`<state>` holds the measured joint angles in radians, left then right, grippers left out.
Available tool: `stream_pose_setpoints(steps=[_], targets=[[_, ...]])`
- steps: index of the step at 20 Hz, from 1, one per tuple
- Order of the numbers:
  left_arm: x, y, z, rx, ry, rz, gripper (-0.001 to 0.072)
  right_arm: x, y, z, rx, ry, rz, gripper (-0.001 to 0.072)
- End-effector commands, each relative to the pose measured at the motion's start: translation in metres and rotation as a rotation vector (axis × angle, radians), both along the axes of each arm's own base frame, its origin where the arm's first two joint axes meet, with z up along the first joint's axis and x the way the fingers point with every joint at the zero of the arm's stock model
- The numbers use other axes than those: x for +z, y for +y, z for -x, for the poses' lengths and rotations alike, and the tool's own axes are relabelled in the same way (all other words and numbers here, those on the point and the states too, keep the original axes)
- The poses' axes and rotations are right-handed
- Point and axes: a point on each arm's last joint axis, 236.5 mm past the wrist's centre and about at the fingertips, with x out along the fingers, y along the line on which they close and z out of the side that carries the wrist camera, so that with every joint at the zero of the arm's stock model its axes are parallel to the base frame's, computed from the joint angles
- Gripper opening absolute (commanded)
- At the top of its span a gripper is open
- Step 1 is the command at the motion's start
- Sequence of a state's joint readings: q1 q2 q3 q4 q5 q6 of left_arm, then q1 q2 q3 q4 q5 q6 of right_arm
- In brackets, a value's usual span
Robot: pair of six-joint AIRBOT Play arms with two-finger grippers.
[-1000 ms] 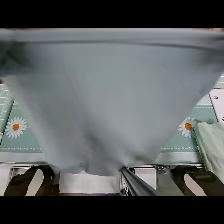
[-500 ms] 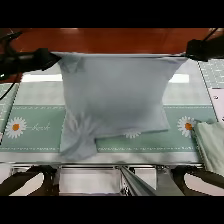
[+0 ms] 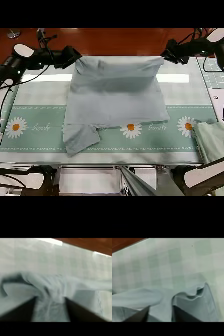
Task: Fold the shirts.
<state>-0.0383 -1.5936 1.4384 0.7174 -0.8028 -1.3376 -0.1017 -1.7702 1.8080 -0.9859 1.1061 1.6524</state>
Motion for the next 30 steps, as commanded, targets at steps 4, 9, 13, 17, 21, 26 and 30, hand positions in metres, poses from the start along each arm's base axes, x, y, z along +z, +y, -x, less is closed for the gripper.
stream_pose_setpoints(steps=[4, 9, 13, 17, 21, 26, 30], targets=[[-0.050, 0.085, 0.106, -0.218, 0.475, -0.113, 0.0699, 0.010, -0.046, 0.052, 0.124, 0.123, -0.013, 0.0623], [-0.100, 0.150, 0.223, 0.045, 0.718, 0.019, 0.0698, -0.006, -0.133, 0.137, 0.010, 0.240, 0.174, 0.0622], [-0.150, 0.119, 0.323, 0.102, 0.867, 0.107, 0.0699, -0.068, -0.121, 0.200, -0.086, 0.266, 0.114, 0.0622], [-0.166, 0.095, 0.343, 0.107, 0.890, 0.188, 0.0698, -0.100, -0.082, 0.242, -0.055, 0.299, 0.007, 0.0622], [-0.166, 0.077, 0.313, 0.171, 0.780, 0.279, 0.0698, -0.109, -0.074, 0.253, -0.044, 0.327, -0.014, 0.0622], [-0.156, 0.045, 0.289, 0.048, 0.618, 0.260, 0.0041, -0.128, -0.099, 0.282, -0.101, 0.479, 0.092, 0.0622], [-0.155, 0.043, 0.288, 0.049, 0.616, 0.269, 0.0041, -0.142, -0.078, 0.300, -0.079, 0.578, -0.006, 0.0622]])
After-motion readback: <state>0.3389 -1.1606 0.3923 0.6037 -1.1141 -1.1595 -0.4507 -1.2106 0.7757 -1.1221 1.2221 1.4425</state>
